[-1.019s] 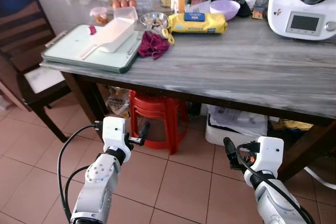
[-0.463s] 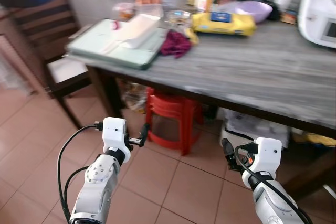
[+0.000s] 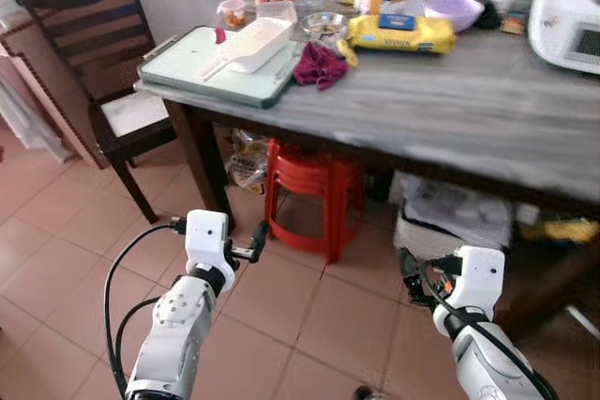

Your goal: Setting the table

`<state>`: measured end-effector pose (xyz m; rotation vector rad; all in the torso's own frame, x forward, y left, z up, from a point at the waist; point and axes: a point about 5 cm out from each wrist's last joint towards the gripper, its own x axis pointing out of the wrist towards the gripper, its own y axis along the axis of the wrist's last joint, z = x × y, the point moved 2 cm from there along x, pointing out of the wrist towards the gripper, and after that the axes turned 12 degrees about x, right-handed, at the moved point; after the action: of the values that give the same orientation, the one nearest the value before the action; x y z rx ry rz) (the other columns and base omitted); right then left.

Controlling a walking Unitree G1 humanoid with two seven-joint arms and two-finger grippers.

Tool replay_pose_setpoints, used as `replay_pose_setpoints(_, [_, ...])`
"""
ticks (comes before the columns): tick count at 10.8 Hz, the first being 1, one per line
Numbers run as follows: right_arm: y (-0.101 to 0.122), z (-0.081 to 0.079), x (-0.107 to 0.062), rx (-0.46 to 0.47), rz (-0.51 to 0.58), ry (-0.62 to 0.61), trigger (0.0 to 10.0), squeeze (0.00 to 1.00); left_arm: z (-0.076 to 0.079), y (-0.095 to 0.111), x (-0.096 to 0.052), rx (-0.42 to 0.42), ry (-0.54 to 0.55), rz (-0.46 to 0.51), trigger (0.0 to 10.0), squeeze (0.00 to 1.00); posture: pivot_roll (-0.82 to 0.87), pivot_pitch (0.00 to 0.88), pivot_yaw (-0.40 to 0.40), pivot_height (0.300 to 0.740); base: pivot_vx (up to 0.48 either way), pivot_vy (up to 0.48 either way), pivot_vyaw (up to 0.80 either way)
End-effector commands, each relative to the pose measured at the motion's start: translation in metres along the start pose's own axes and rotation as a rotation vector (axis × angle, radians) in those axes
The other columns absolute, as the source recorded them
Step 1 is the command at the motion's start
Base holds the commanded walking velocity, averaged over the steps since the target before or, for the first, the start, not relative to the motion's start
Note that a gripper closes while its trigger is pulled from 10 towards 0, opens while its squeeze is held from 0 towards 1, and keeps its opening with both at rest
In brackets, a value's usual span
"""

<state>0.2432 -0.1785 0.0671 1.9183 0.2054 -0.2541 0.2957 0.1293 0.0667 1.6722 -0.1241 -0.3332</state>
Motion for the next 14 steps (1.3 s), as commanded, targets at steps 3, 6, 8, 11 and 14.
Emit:
replay_pose_setpoints(3, [0.005, 0.000, 0.001, 0.004, 0.013, 0.004, 10.0, 0.00, -0.001, 0.000, -0.001, 0.006, 0.008, -0.006, 10.0, 0.00, -0.12, 0.061, 0.070, 0.740, -0.266, 0.000, -0.55])
replay_pose_setpoints(6, [0.006, 0.000, 0.002, 0.003, 0.014, 0.006, 10.0, 0.00, -0.001, 0.000, -0.001, 0.009, 0.005, -0.006, 10.0, 0.00, -0.12, 0.059, 0.067, 0.740, -0.264, 0.000, -0.60])
replay_pose_setpoints(8, [0.007, 0.000, 0.002, 0.001, 0.017, 0.006, 10.0, 0.00, 0.000, -0.001, -0.002, 0.008, 0.001, -0.008, 10.0, 0.00, -0.12, 0.059, 0.067, 0.740, -0.255, 0.000, -0.58])
replay_pose_setpoints(11, [0.007, -0.001, 0.001, 0.004, 0.022, 0.007, 10.0, 0.00, 0.000, 0.007, -0.002, 0.005, -0.010, 0.044, 10.0, 0.00, -0.12, 0.061, 0.072, 0.740, 0.000, 0.000, 0.00])
replay_pose_setpoints(14, [0.005, -0.001, 0.000, 0.004, 0.022, 0.006, 10.0, 0.00, 0.000, 0.011, -0.002, 0.011, -0.010, 0.050, 10.0, 0.00, -0.12, 0.067, 0.075, 0.740, 0.000, 0.000, 0.00])
